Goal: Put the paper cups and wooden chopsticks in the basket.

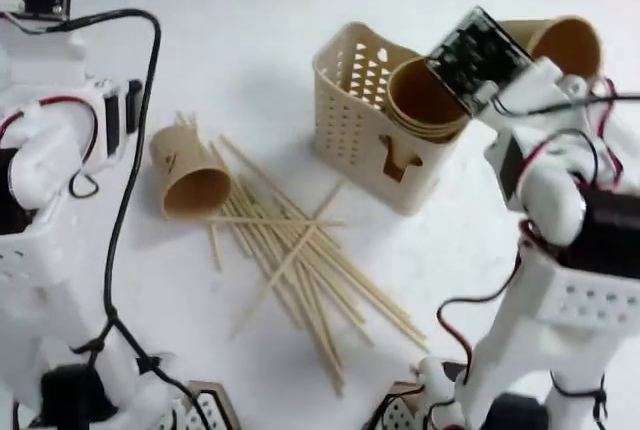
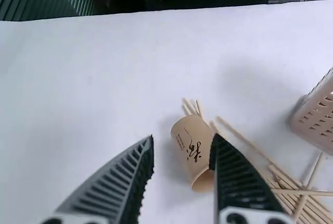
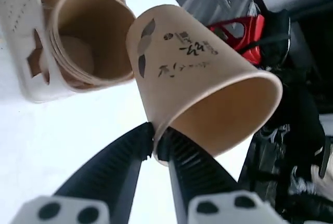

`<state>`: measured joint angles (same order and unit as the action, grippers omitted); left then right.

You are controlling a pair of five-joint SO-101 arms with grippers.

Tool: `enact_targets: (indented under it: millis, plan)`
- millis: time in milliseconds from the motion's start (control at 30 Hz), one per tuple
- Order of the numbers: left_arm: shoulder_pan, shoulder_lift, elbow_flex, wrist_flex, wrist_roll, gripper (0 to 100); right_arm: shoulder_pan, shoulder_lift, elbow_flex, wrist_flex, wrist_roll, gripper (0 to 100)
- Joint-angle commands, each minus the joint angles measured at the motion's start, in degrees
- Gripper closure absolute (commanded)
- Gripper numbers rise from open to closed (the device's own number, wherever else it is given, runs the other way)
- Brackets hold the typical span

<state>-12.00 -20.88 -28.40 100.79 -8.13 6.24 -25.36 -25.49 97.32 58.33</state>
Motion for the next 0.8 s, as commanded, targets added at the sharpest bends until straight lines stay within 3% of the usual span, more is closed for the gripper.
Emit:
enact_targets:
  millis: [0,400,767]
  plan:
    - [-2.86,-7.34,10.55,-5.98,0.18,81,-3.12,4.00,-5.63,0.92,4.75,97.9]
    - [-3.82,-24.84,41.49,-22.51,0.44,81,-4.97,5.23,-3.78,1.10,16.97,97.9]
    - [-3.56,-30.02,47.03,-24.70,0.44,81,-4.97,5.14,3.08,1.10,25.93,97.8]
